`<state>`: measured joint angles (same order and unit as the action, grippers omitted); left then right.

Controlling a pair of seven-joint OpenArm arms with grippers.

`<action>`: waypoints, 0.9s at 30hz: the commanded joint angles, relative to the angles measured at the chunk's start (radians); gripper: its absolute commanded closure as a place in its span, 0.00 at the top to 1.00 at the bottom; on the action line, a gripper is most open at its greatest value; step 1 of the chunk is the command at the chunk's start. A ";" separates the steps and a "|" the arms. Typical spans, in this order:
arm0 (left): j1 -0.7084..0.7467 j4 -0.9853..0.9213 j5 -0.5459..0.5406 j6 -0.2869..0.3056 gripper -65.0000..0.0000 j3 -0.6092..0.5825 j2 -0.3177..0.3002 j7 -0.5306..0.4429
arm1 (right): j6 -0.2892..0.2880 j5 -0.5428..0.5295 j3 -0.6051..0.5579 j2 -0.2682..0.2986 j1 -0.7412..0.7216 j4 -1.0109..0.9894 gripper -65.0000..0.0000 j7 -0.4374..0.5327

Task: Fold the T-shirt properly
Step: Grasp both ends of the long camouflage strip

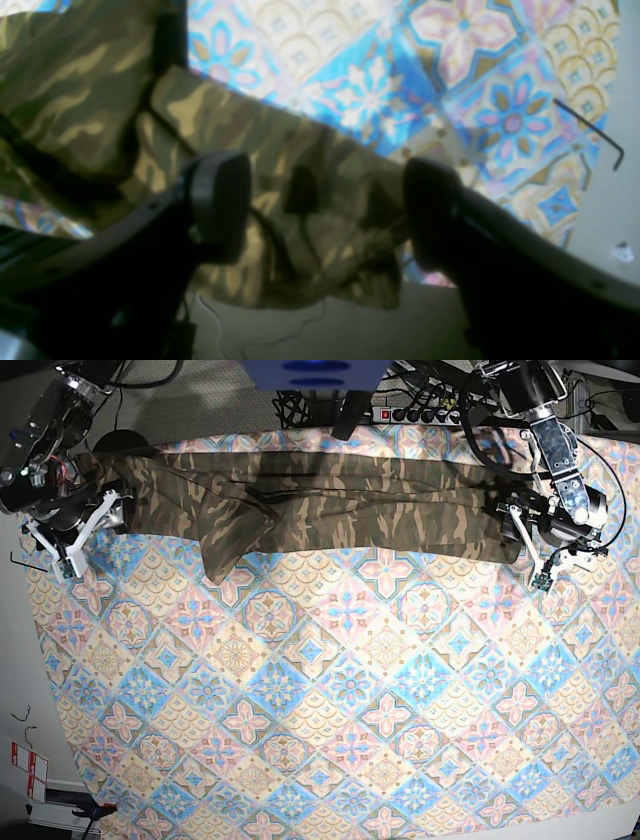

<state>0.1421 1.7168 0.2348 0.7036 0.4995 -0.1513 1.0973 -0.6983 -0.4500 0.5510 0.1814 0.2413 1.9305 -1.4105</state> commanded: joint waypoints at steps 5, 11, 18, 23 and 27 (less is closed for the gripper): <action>-0.005 0.019 -0.005 -0.005 0.80 0.008 -0.011 -0.006 | 0.000 0.009 0.007 0.016 -0.003 0.014 0.72 0.014; 0.020 -0.047 -0.007 -0.005 0.80 0.004 -0.017 -0.013 | 0.000 0.228 -0.001 0.011 -0.010 0.014 0.72 0.014; -0.011 -0.275 -0.127 -0.005 0.80 0.003 -0.032 -0.069 | 0.000 0.297 0.002 0.011 -0.009 0.014 0.72 0.014; -0.011 -0.364 -0.274 -0.005 0.80 -0.104 -0.075 -0.067 | 0.000 0.299 0.005 0.014 -0.004 0.013 0.72 0.014; -0.005 -0.407 -0.372 -0.005 0.80 -0.203 -0.078 -0.062 | 0.000 0.391 -0.001 0.010 -0.003 0.013 0.72 0.014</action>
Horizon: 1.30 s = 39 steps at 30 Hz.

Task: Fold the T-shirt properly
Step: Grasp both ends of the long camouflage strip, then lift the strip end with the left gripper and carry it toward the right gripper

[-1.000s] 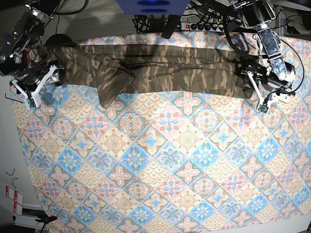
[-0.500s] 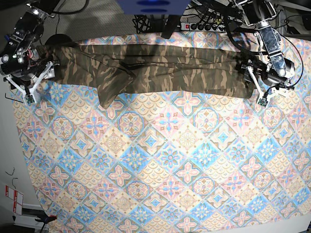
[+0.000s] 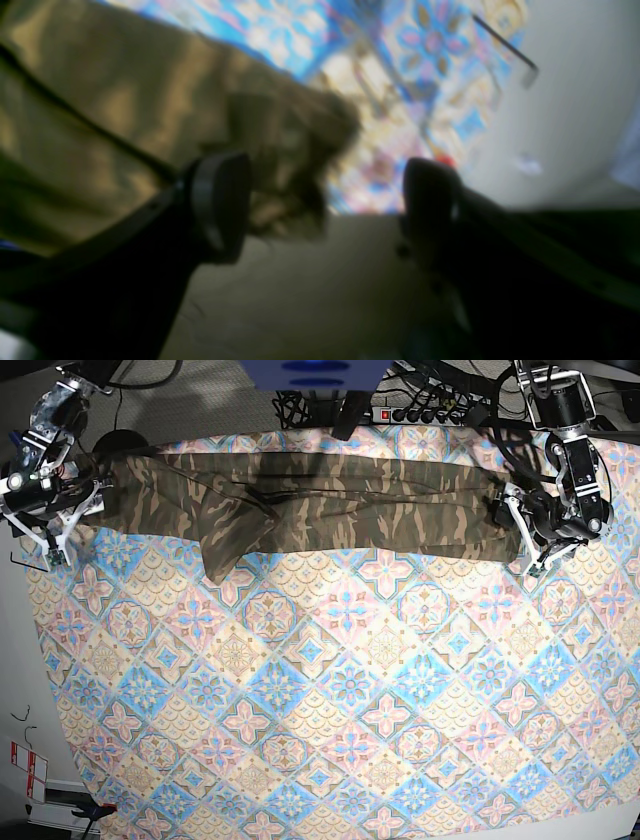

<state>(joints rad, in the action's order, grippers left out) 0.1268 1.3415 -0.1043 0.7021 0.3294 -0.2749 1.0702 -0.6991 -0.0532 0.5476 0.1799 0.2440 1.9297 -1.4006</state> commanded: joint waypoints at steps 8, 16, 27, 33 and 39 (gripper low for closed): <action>0.014 -0.040 -0.056 -0.004 0.36 -0.189 0.047 -0.035 | 0.001 0.140 -0.073 -0.001 -0.005 -0.059 0.72 0.004; 0.010 -0.040 -0.053 -0.004 0.06 -0.183 0.045 -0.035 | 0.001 0.140 -0.113 -0.010 -0.008 -0.189 0.72 0.033; -0.218 -0.040 -0.016 -0.004 0.04 -0.060 0.044 0.143 | 0.001 0.141 -0.110 -0.039 -0.016 -0.264 0.72 0.111; -0.402 -0.056 0.159 -0.004 0.04 -0.062 0.108 0.169 | 0.001 0.143 -0.110 -0.059 -0.018 -0.263 0.72 0.111; -0.645 -0.443 0.308 -0.004 0.04 -0.057 0.113 0.051 | 0.001 0.143 -0.110 -0.075 -0.058 -0.256 0.72 0.111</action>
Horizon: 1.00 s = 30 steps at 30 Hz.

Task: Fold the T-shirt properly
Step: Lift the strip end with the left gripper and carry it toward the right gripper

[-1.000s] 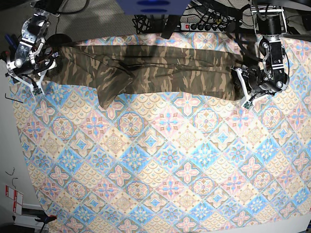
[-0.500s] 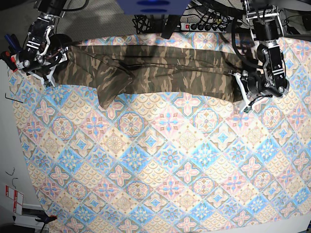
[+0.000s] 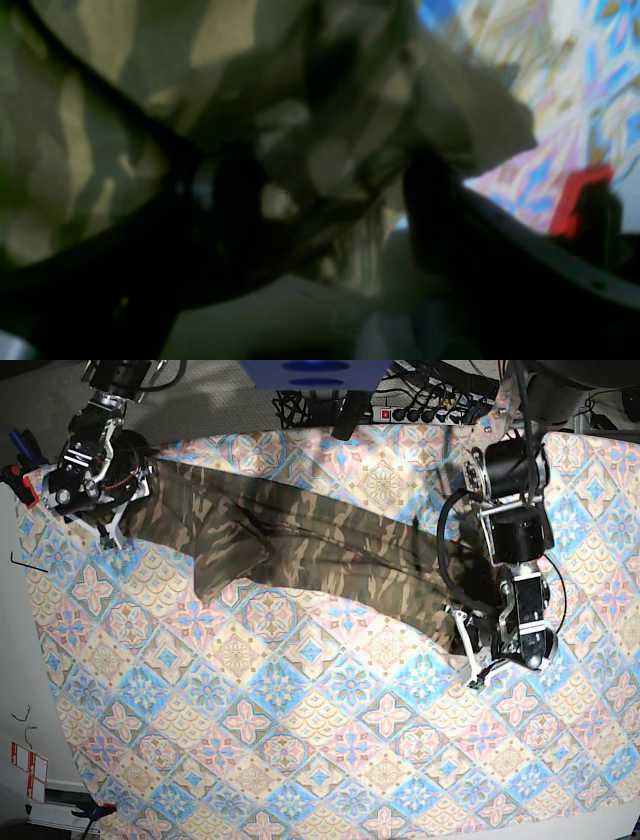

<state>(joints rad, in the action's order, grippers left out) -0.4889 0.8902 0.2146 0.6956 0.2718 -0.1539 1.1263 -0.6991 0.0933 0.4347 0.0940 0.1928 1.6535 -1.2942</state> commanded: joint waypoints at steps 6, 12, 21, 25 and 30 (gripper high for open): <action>-0.095 -0.082 0.021 0.003 0.04 -0.003 0.000 -0.055 | 0.001 -0.004 0.005 0.011 -0.008 0.020 0.72 0.005; -0.050 0.093 0.021 0.003 0.04 -0.007 0.033 0.048 | 0.001 -0.004 0.005 0.011 -0.008 0.020 0.72 0.005; 0.094 0.571 0.021 0.003 0.04 -0.204 0.119 0.270 | 0.001 -0.004 0.005 0.010 -0.009 0.015 0.72 0.005; 0.149 0.693 0.021 0.003 0.04 -0.293 0.187 0.270 | 0.001 -0.004 0.005 0.003 -0.009 0.015 0.72 0.005; 0.210 0.748 0.022 0.003 0.04 -0.437 0.281 0.270 | 0.001 -0.004 0.005 -0.001 -0.009 0.015 0.72 0.005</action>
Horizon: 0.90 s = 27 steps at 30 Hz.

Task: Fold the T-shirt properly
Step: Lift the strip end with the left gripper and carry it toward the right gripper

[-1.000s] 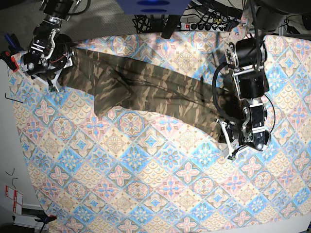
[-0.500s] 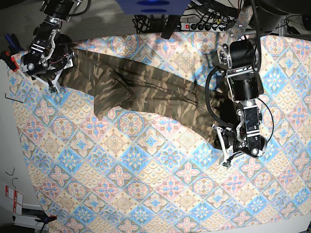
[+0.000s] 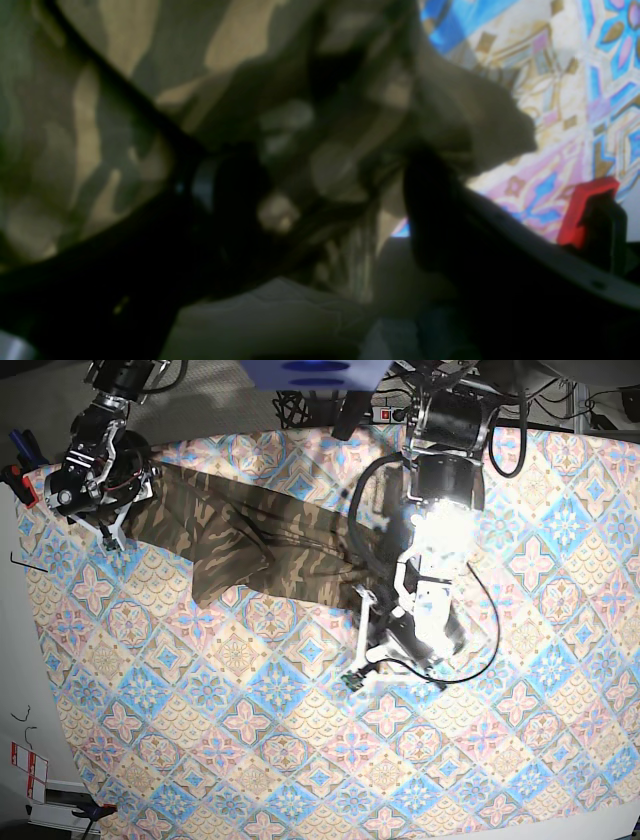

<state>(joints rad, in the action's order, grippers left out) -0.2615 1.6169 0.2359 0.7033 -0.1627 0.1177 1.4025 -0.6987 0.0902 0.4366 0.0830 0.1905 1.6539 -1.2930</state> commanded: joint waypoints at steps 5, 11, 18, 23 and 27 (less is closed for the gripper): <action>0.011 0.023 0.001 -0.005 0.04 -0.160 0.039 -0.006 | 0.001 0.000 0.003 0.010 -0.007 0.013 0.72 0.003; 0.057 0.026 -0.007 -0.005 0.04 -0.334 0.039 -0.006 | 0.001 0.000 0.003 0.010 -0.007 0.013 0.72 0.003; 0.074 0.024 -0.007 -0.005 0.04 -0.450 0.039 -0.006 | 0.001 0.000 0.003 0.008 -0.007 0.013 0.72 0.003; 0.069 -0.037 -0.008 -0.005 0.06 -0.492 0.039 -0.042 | 0.001 -0.002 0.003 -0.018 -0.006 0.013 0.72 0.003; 0.060 -0.097 -0.008 -0.005 0.06 -0.576 0.039 -0.148 | 0.001 -0.002 0.003 -0.019 -0.006 0.013 0.72 0.003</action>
<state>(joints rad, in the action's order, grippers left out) -0.1810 1.5032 0.2314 0.7006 -0.7372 0.1364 1.2705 -0.6987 0.0891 0.4355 0.0498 0.1921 1.6520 -1.2938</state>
